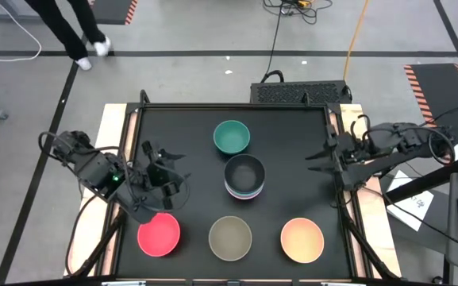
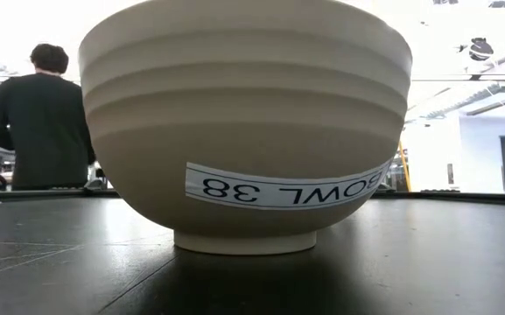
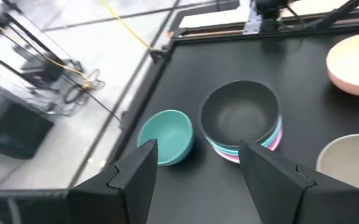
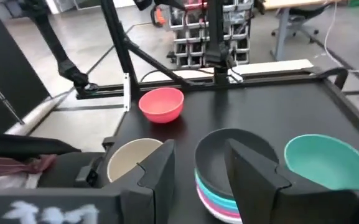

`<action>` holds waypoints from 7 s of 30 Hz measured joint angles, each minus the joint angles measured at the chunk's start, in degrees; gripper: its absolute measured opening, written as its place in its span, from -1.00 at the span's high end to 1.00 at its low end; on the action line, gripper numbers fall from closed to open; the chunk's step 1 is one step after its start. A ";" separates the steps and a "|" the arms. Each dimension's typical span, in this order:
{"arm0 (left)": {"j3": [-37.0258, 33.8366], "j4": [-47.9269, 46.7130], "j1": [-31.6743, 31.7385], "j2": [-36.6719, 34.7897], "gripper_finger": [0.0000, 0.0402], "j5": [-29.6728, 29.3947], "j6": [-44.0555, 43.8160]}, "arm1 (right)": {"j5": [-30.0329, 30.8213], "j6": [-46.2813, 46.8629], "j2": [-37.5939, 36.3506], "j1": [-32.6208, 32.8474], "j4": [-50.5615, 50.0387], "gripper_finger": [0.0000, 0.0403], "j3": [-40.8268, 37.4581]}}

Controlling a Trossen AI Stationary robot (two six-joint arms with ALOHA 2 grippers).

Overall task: Nest bowls inside each other
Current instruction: Stack the light orange bowl on top of the black bowl

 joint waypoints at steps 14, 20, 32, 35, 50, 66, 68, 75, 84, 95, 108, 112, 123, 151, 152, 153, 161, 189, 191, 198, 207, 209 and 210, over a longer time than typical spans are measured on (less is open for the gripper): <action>0.08 -3.98 -4.22 -6.71 -0.13 2.60 -6.92 | 1.08 0.81 -0.34 0.71 -1.91 0.35 -2.32; 0.04 -5.52 -5.64 -8.69 -0.13 2.67 -5.46 | -5.22 5.80 0.04 3.76 -3.55 0.35 -7.63; 0.04 -5.40 -5.57 -8.77 -0.13 2.75 1.57 | -17.09 18.10 0.81 9.96 3.06 0.35 -20.32; 0.04 -5.21 -5.85 -9.00 -0.13 2.75 5.75 | -18.35 18.31 0.79 11.72 6.00 0.35 -20.65; 0.04 -0.83 -6.72 -14.07 -0.13 2.73 5.13 | -18.08 31.08 4.52 13.14 5.25 0.35 -20.65; -5.12 -0.81 -6.73 -14.20 -0.13 -0.42 -4.59 | -19.67 41.89 19.02 18.69 -2.02 0.35 -20.68; -5.05 -0.83 -6.71 -14.56 -0.13 -0.26 -5.17 | -19.86 42.89 19.09 19.99 0.52 0.35 -20.68; -5.03 -0.77 -6.61 -14.82 -0.13 -0.28 -5.93 | -17.62 46.72 19.69 22.06 -1.56 0.35 -20.65; -5.03 -0.62 -6.23 -14.83 -0.13 -0.28 -6.80 | -16.93 47.31 19.08 23.99 -2.77 0.35 -20.65; -5.03 3.83 -6.23 -14.83 -0.13 -0.36 -3.34 | -14.73 51.89 19.13 23.87 -7.03 0.35 -20.65; -5.03 4.21 -6.23 -14.83 -0.13 -0.37 -3.12 | -15.52 49.95 19.13 23.88 -5.69 0.35 -20.63; -5.03 3.89 -6.23 -14.83 -0.13 -2.57 -1.89 | -15.58 48.80 19.13 23.88 -5.69 0.35 -20.63; -5.03 3.87 -6.23 -14.83 -0.13 -1.82 -4.03 | -15.62 47.72 19.13 23.88 -4.38 0.35 -20.63; -5.03 4.01 -6.23 -14.78 -0.13 -1.82 -3.85 | -15.30 53.03 19.13 23.87 -0.53 0.35 -20.63; -5.03 4.21 -6.23 -14.78 -0.13 -1.79 -3.85 | -15.30 52.96 19.13 23.87 -0.52 0.35 -20.63; -5.03 4.40 -6.23 -14.77 -0.13 -1.71 -3.86 | -15.30 52.89 19.13 23.87 -0.51 0.35 -20.63; -5.03 4.83 -6.23 -14.76 -0.13 -0.86 -3.86 | -15.32 52.56 19.13 23.87 -0.53 0.35 -20.63; -5.16 5.13 -6.23 -11.13 -0.13 0.51 -10.68 | -13.00 59.64 19.10 23.85 -2.27 0.35 -20.63; -5.16 5.13 -6.23 -11.11 -0.13 0.56 -8.81 | -14.45 59.64 19.10 23.85 -3.39 0.35 -20.63; -5.16 5.11 -6.24 -11.46 -0.13 0.37 -4.88 | -14.06 67.04 19.13 23.85 -10.00 0.35 -20.63; -5.14 5.15 -5.77 -11.84 -0.13 0.57 0.19 | -14.11 73.11 19.89 23.92 -4.94 0.35 -20.63; -5.11 5.15 -5.75 -12.10 -0.13 0.59 1.06 | -14.33 72.28 21.12 24.55 -1.07 0.35 -20.63; -5.11 5.13 -5.75 -12.12 -0.13 0.59 1.66 | -14.40 72.20 21.92 24.78 0.12 0.35 -20.60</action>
